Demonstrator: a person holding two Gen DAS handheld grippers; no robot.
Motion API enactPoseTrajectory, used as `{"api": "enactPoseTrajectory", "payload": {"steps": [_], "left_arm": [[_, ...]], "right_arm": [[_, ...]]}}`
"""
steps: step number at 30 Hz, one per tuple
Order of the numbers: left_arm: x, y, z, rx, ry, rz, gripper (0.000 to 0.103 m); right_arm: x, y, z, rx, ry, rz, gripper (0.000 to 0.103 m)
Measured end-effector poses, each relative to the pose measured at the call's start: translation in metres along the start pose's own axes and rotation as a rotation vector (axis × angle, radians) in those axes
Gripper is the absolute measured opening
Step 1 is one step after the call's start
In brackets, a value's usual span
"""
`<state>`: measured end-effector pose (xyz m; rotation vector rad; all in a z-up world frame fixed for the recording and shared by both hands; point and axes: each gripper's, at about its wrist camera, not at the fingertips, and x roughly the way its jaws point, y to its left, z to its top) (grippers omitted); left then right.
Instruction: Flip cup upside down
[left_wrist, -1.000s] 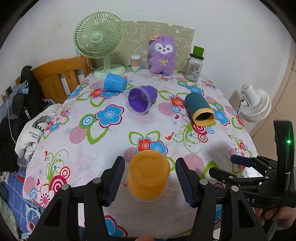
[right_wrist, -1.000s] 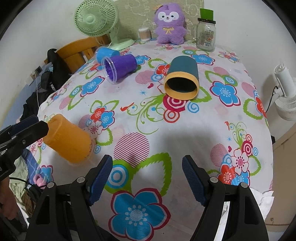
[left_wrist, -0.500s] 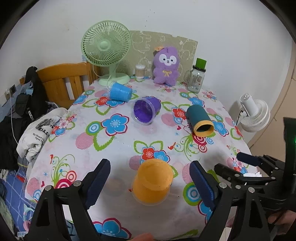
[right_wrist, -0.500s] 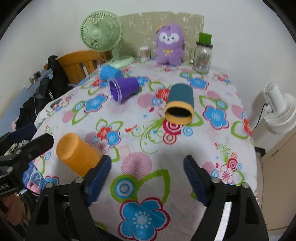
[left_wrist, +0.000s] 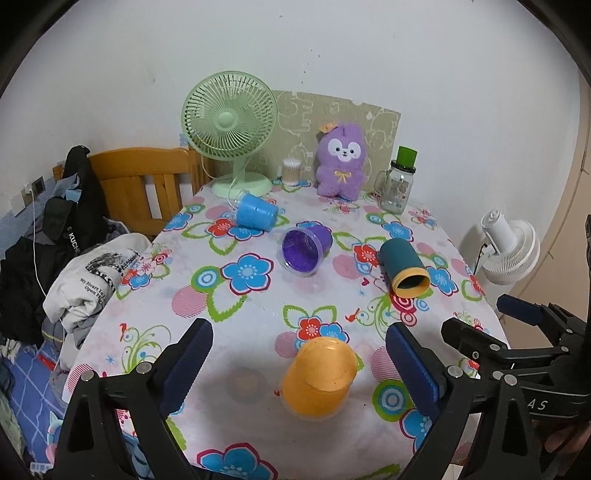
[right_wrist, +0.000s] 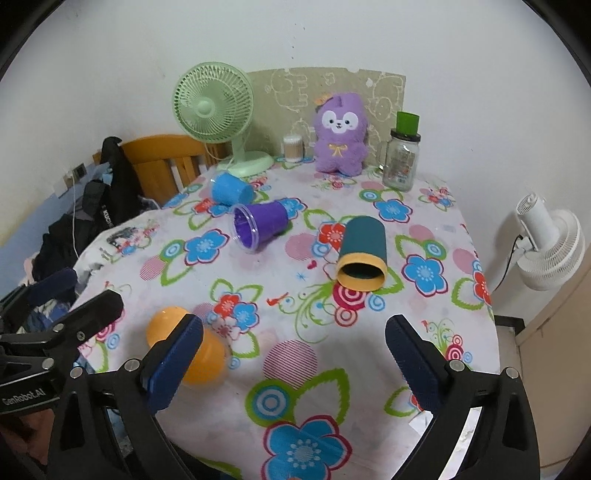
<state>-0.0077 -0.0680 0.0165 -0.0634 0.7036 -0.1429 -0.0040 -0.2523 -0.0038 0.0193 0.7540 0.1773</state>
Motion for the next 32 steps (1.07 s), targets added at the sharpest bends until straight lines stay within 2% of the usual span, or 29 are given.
{"api": "enactPoseTrajectory", "payload": {"steps": [6,32], "left_arm": [[-0.002,0.008,0.001,-0.013,-0.012,0.008,0.097],[-0.002,0.018,0.001,-0.028,-0.019,0.020,0.097]], "right_arm": [[-0.005,0.008,0.005,-0.001,-0.025,-0.002,0.100],[-0.003,0.016,0.009,-0.010,-0.025,0.003,0.100]]}}
